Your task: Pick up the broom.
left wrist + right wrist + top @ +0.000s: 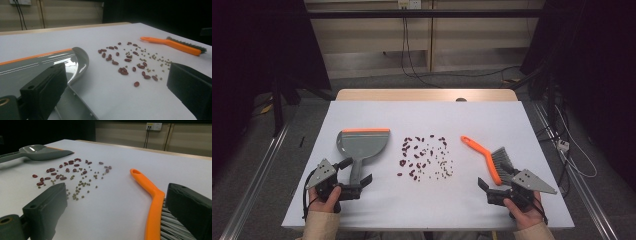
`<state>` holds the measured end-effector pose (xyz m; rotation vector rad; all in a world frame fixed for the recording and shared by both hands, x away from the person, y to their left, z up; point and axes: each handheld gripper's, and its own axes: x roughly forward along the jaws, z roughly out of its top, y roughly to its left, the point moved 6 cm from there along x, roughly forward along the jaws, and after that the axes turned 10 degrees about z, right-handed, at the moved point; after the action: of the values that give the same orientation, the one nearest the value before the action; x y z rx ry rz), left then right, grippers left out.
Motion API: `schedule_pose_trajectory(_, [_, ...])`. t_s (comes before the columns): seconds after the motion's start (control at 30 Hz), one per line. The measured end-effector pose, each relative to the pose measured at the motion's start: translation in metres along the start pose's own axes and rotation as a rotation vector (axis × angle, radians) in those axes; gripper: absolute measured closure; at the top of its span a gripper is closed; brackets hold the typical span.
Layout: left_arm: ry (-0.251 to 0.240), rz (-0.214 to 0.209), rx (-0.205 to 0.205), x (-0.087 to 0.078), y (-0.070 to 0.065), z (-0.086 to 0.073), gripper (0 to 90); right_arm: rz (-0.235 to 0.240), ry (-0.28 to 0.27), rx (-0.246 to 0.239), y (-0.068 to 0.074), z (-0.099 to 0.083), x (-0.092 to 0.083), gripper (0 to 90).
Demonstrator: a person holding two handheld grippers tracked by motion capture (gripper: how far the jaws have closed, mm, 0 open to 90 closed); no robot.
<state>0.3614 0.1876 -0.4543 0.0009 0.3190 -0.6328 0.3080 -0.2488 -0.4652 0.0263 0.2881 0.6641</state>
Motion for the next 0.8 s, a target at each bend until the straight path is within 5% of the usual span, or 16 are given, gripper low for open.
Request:
schedule_pose_trajectory(0.37, [-0.001,-0.001,0.003,0.0,0.0,0.001,2.7,0.012,-0.005,-0.007,0.0,0.003,0.002,2.6])
schedule_pose_trajectory(0.47, [-0.01,0.0,0.001,-0.001,0.0,0.002,2.7,-0.019,-0.023,-0.005,-0.003,0.011,0.003,2.9])
schedule_pose_trajectory(0.8, [-0.01,-0.001,-0.003,-0.001,0.0,0.002,2.6,-0.045,0.03,0.007,-0.012,0.021,0.012,3.8])
